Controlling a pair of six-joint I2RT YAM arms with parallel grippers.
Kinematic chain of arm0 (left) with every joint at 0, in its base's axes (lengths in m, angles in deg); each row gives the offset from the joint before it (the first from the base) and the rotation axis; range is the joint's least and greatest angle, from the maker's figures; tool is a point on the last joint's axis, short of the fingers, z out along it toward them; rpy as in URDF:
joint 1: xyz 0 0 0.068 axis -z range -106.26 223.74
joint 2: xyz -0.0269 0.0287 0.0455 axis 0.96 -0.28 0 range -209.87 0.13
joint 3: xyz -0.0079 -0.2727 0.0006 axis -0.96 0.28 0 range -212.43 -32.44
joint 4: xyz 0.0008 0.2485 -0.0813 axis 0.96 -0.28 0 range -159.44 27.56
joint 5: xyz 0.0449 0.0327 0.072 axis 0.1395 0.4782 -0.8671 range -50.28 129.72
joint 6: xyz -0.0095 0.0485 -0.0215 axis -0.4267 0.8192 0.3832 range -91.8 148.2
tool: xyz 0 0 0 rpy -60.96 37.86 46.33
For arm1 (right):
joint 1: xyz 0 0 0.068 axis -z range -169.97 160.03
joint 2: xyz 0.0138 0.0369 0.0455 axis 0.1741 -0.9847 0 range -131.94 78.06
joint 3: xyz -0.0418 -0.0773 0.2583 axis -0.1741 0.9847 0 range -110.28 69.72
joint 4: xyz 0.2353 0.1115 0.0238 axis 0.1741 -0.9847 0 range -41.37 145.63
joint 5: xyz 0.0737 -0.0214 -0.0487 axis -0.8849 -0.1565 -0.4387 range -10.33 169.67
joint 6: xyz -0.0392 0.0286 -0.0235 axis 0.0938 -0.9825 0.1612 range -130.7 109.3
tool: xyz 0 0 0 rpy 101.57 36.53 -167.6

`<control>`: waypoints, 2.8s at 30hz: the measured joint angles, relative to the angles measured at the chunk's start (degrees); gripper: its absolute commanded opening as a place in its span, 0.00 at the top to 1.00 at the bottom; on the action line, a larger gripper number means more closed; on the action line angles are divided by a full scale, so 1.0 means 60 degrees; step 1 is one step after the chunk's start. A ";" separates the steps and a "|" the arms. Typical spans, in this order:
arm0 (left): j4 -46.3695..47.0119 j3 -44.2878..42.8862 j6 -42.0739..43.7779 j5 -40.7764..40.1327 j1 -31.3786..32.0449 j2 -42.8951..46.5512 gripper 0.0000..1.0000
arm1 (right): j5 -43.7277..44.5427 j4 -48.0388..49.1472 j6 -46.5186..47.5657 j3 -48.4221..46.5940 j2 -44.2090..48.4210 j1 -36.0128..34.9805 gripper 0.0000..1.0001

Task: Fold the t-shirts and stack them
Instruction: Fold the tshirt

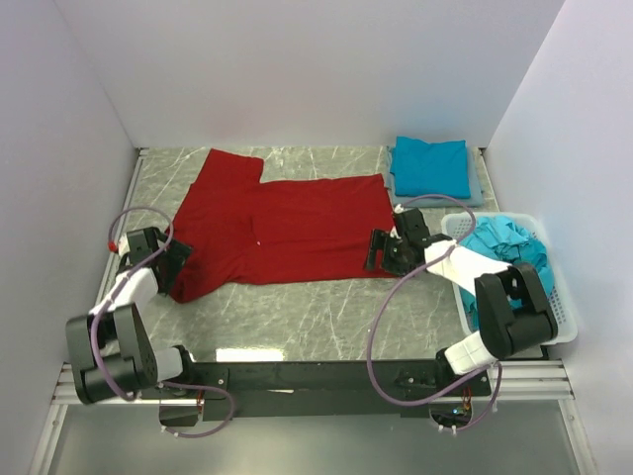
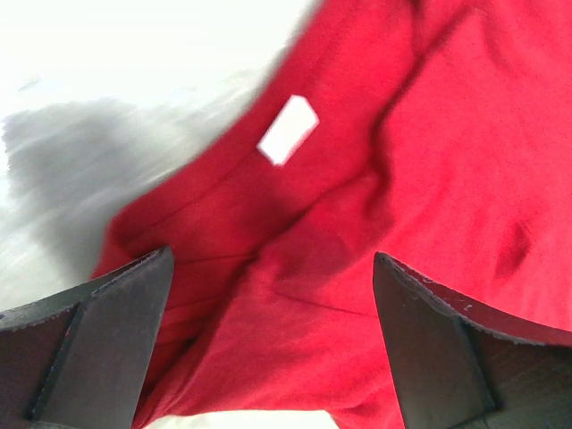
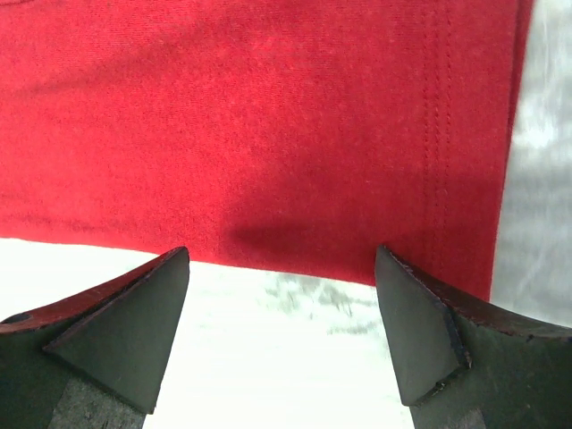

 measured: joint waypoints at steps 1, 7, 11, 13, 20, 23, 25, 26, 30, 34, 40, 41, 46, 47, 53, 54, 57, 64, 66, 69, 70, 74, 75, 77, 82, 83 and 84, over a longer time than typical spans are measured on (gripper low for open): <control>-0.0255 0.0120 -0.0113 -0.0215 0.0000 0.0248 0.01 | 0.0000 -0.0026 -0.0007 0.0175 0.0182 -0.0025 0.09; -0.1774 0.0623 -0.0627 -0.1275 0.0000 0.1840 0.01 | 0.0036 -0.0492 -0.0149 0.0980 0.1246 -0.0233 0.09; -0.2397 0.0619 -0.0801 -0.1639 0.0000 0.2881 0.01 | 0.0127 -0.1497 -0.0255 0.1293 0.2069 -0.0412 0.09; -0.2561 0.0568 -0.0805 -0.1625 -0.0004 0.3421 0.00 | 0.0226 -0.1902 -0.0251 0.1271 0.2514 -0.0452 0.09; -0.2667 -0.0732 -0.0707 -0.0929 0.0135 0.3901 0.01 | 0.0546 -0.2127 -0.0193 0.0178 0.3013 -0.0466 0.09; -0.2022 -0.0834 -0.0699 -0.0433 0.0911 0.3563 0.01 | 0.0361 -0.1647 -0.0178 -0.0266 0.2488 -0.0466 0.09; -0.1355 -0.0834 -0.0696 -0.0029 0.1825 0.2809 0.00 | 0.0233 -0.1311 -0.0171 -0.0685 0.1690 -0.0466 0.09; -0.1035 -0.0834 -0.0703 0.0211 0.2182 0.2361 0.01 | 0.0193 -0.1126 -0.0168 -0.0849 0.1239 -0.0466 0.09; 0.0313 -0.0838 -0.0714 0.1111 0.3304 0.0233 0.01 | 0.0146 -0.0798 -0.0142 -0.1388 -0.0291 -0.0466 0.09; 0.0973 -0.0907 -0.0652 0.1621 0.3861 -0.1158 0.01 | 0.0131 -0.0678 -0.0142 -0.1439 -0.1133 -0.0466 0.09; 0.1453 -0.1027 -0.0273 0.2193 0.4171 -0.1840 0.01 | 0.0302 -0.0477 -0.0197 -0.1351 -0.1206 -0.0466 0.09; 0.1475 -0.1020 -0.0178 0.2240 0.4182 -0.1840 0.01 | 0.0324 -0.0401 -0.0219 -0.1260 -0.1133 -0.0466 0.09; 0.1683 -0.0718 0.0131 0.2317 0.4437 -0.1665 0.01 | 0.0452 -0.0026 -0.0375 -0.0331 -0.0335 -0.0466 0.09; 0.1603 -0.0667 0.0153 0.2310 0.4532 -0.1577 0.01 | 0.0514 -0.0018 -0.0448 -0.0106 -0.0098 -0.0466 0.09; 0.0506 -0.0197 0.0277 0.2080 0.5125 -0.0579 0.01 | 0.0882 -0.0586 -0.0965 0.0998 0.1253 -0.0444 0.08; 0.0175 -0.0153 0.0302 0.2004 0.5209 -0.0393 0.01 | 0.0911 -0.0710 -0.1027 0.1104 0.1395 -0.0437 0.08; -0.0787 -0.0018 0.0288 0.1657 0.5519 0.0262 0.01 | 0.0980 -0.0994 -0.1195 0.1377 0.1843 -0.0423 0.08; -0.2142 -0.0277 0.0244 0.1126 0.5603 0.1093 0.01 | 0.1067 -0.2215 -0.1053 0.1220 0.2772 -0.0419 0.08; -0.2521 -0.0878 0.0284 0.0798 0.5606 0.1042 0.01 | 0.1140 -0.2532 -0.0954 0.0681 0.3060 -0.0419 0.08; -0.2809 -0.2149 0.0321 0.0102 0.5581 0.0871 0.01 | 0.1406 -0.2579 -0.0820 -0.0437 0.3391 -0.0408 0.07; -0.2860 -0.2663 0.0324 -0.0178 0.5530 0.0761 0.01 | 0.1490 -0.2528 -0.0790 -0.0710 0.3457 -0.0401 0.06; -0.2728 -0.4550 0.0390 -0.0925 0.4856 -0.0095 0.01 | 0.1931 -0.2295 -0.0681 -0.1464 0.3676 -0.0379 0.06; -0.2699 -0.4980 0.0412 -0.0951 0.4532 -0.0444 0.01 | 0.2076 -0.2299 -0.0678 -0.1541 0.3676 -0.0375 0.06; -0.2688 -0.5978 0.0557 -0.0736 0.3825 -0.1330 0.00 | 0.2346 -0.2335 -0.0674 -0.1606 0.3617 -0.0364 0.05; -0.2328 -0.8273 0.1147 -0.0772 0.2936 -0.3974 0.01 | 0.2761 -0.2488 -0.0641 -0.1603 0.3544 -0.0302 0.05; -0.2339 -0.8834 0.1293 -0.0725 0.2867 -0.4619 0.01 | 0.2841 -0.2492 -0.0641 -0.1603 0.3544 -0.0273 0.05; -0.2295 -0.9377 0.1490 -0.0645 0.2816 -0.5289 0.01 | 0.2907 -0.2499 -0.0641 -0.1603 0.3544 -0.0244 0.05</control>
